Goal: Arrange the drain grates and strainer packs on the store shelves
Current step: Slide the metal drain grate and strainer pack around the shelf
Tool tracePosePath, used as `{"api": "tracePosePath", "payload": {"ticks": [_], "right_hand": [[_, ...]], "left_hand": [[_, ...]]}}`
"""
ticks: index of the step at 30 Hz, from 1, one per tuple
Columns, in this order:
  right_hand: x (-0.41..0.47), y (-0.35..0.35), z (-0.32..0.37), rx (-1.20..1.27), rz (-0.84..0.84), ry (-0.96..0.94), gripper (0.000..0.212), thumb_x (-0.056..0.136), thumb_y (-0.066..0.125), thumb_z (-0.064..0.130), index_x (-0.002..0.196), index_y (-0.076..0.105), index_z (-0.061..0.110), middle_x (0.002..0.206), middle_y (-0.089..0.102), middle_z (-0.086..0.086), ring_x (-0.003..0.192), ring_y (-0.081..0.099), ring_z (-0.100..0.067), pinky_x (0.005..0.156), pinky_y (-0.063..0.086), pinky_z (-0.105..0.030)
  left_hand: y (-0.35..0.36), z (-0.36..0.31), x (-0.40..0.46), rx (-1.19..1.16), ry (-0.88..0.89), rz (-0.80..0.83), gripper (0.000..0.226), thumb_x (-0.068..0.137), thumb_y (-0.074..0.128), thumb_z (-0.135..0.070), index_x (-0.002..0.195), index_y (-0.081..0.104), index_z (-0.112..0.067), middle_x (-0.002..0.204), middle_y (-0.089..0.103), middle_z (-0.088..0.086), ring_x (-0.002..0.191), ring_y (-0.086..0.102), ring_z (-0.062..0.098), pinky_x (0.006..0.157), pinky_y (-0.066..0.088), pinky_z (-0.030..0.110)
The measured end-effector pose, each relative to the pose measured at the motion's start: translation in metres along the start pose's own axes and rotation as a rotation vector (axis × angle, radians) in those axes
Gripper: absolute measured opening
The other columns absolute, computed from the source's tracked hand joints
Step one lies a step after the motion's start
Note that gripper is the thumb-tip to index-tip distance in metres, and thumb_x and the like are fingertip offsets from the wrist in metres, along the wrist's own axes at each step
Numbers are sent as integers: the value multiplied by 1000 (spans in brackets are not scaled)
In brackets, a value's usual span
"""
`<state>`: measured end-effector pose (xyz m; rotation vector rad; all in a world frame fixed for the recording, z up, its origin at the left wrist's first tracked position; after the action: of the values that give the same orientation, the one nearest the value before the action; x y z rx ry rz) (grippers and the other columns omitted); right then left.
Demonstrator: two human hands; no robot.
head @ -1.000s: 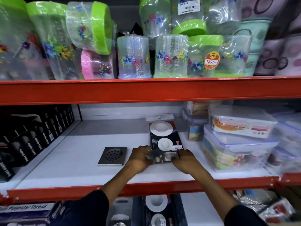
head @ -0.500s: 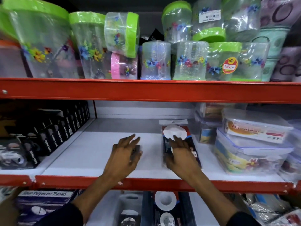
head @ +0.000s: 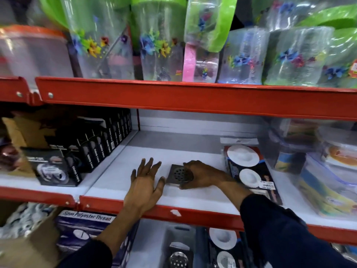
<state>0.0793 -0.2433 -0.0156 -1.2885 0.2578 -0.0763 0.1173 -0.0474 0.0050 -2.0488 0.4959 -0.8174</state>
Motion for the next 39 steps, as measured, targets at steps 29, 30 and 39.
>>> {"api": "tracePosePath", "payload": {"ticks": [29, 30, 39], "right_hand": [[-175, 154, 49, -51, -370, -325, 85, 74, 63, 67, 141, 46, 18, 145, 48, -4, 133, 43, -23, 113, 41, -41], [-160, 166, 40, -20, -313, -243, 88, 74, 60, 70, 144, 40, 20, 146, 45, -3, 134, 42, -23, 110, 42, -42], [-66, 257, 16, -79, 177, -33, 84, 67, 74, 58, 134, 46, 15, 132, 53, -10, 121, 51, -30, 103, 44, -36]], "left_hand": [[-10, 3, -6, -47, -94, -35, 58, 81, 39, -37, 137, 43, -20, 152, 39, 10, 148, 19, 27, 116, 26, 53], [-10, 4, -5, -49, -96, -38, 58, 81, 39, -37, 136, 43, -20, 151, 40, 10, 147, 20, 27, 115, 27, 53], [-11, 5, -3, -64, -101, -64, 54, 80, 42, -34, 131, 47, -17, 141, 47, 10, 146, 25, 25, 111, 32, 51]]}}
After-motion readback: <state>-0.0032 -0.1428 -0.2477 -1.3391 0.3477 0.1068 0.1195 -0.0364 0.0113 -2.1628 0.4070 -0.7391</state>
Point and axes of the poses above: each hand's wrist, its own x-axis towards the middle knuckle, its own y-axis out of the palm, z = x × y, the point moved 9 cm from there along x, towards the middle knuckle
